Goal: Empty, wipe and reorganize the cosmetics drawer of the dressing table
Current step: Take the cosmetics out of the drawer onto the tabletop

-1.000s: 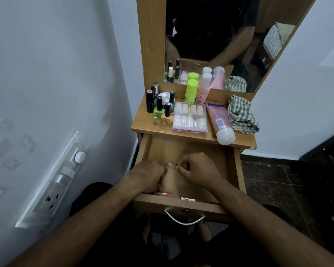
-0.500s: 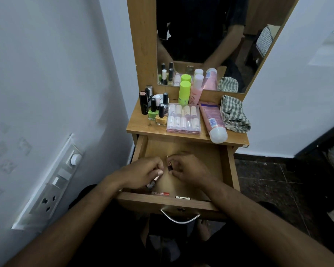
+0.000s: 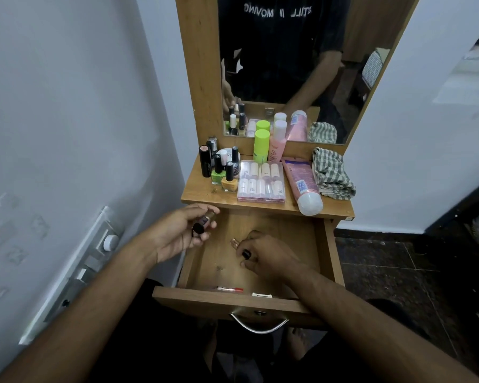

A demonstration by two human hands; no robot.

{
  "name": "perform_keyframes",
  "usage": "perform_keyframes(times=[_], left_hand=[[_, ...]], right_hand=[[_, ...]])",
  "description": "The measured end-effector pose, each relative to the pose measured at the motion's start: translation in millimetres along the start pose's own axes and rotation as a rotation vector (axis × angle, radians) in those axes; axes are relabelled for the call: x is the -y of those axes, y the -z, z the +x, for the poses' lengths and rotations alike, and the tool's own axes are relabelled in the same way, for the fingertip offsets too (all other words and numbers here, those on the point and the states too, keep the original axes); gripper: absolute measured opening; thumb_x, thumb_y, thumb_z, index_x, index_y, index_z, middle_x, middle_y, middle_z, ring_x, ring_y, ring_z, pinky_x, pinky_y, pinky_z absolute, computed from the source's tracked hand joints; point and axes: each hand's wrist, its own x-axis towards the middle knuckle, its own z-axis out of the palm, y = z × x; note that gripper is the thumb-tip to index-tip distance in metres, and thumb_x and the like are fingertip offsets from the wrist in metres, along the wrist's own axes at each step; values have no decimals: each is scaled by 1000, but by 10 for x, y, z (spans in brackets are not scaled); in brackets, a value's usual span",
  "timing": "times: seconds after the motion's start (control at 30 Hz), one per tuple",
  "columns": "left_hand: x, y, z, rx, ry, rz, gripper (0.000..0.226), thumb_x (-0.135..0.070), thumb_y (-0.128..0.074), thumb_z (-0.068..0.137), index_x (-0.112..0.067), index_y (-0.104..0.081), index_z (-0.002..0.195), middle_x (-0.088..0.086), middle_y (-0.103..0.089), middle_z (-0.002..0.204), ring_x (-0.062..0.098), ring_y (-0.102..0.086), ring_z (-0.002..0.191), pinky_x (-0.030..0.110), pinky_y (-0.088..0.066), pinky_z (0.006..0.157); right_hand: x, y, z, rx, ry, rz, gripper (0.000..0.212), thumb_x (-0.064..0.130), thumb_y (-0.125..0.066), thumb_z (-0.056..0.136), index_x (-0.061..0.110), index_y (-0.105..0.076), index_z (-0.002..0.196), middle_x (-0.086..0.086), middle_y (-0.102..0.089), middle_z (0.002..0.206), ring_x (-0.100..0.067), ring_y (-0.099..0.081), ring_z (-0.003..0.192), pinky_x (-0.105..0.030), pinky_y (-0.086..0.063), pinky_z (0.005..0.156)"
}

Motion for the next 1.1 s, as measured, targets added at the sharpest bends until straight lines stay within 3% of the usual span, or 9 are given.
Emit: perform_keyframes(times=[0.13,0.3,0.37,0.43,0.5,0.63,0.77,0.93,1.1], left_hand=[[-76,21,-22,-5,-43,78,24,-7,-53,100,-5,-63,121,17,-71,98,11,-52,56,20,-40,47],[-241,95,83,-410,-372,655,13,-17,-73,91,-14,-65,101,0,-74,91,10,-61,71,24,-47,62],[-321,111,124,-501,-520,855,12,-18,-79,85,-17,-73,96,-5,-71,91,5,-62,81,17,-46,69],[-410,64,154,-536,-604,926,11,-15,-80,83,-18,-76,92,-6,-71,90,1,-60,80,8,-40,66],[-490,9,210,-571,-650,969,13,-12,-82,80,-16,-75,91,-4,-71,90,7,-61,79,8,-39,66],[-596,-35,376,-637,-625,983,31,-13,-88,72,-11,-67,94,1,-68,90,18,-64,80,24,-49,69],[-586,-64,499,-654,-604,980,34,-17,-90,71,-16,-64,92,0,-67,90,15,-61,79,19,-41,61],[-513,-68,545,-695,-615,932,35,-19,-88,75,-11,-71,104,-2,-67,94,17,-63,86,25,-46,75],[-468,-33,560,-672,-615,915,34,-17,-88,74,-14,-70,103,-3,-68,96,14,-62,84,19,-43,70]], right_hand=[[-4,-19,-27,-28,22,16,19,35,-69,92,28,-67,109,5,-57,113,-12,-54,97,-21,-35,67],[2,-6,-31,-34,23,27,16,32,-68,92,24,-65,106,2,-59,114,-16,-57,98,-24,-35,67],[11,5,-34,-26,28,20,17,31,-68,93,23,-65,107,1,-59,114,-16,-56,99,-25,-36,70],[11,14,-35,-19,24,27,15,30,-66,94,22,-65,106,0,-59,114,-16,-55,100,-26,-39,71],[9,21,-33,-26,21,32,11,27,-65,94,22,-64,103,1,-59,114,-13,-52,97,-24,-38,69],[7,21,-39,-31,8,25,12,20,-64,91,22,-59,102,0,-60,111,-16,-54,97,-27,-40,72],[-12,10,-46,-53,-3,44,22,17,-67,86,25,-56,103,1,-60,109,-17,-55,94,-30,-48,74],[-25,-16,-31,-56,-25,65,33,21,-66,88,26,-61,120,1,-61,117,-18,-58,102,-32,-53,81],[-43,-25,2,-86,-19,107,30,22,-62,91,23,-70,120,0,-64,113,-17,-60,97,-27,-49,77]])
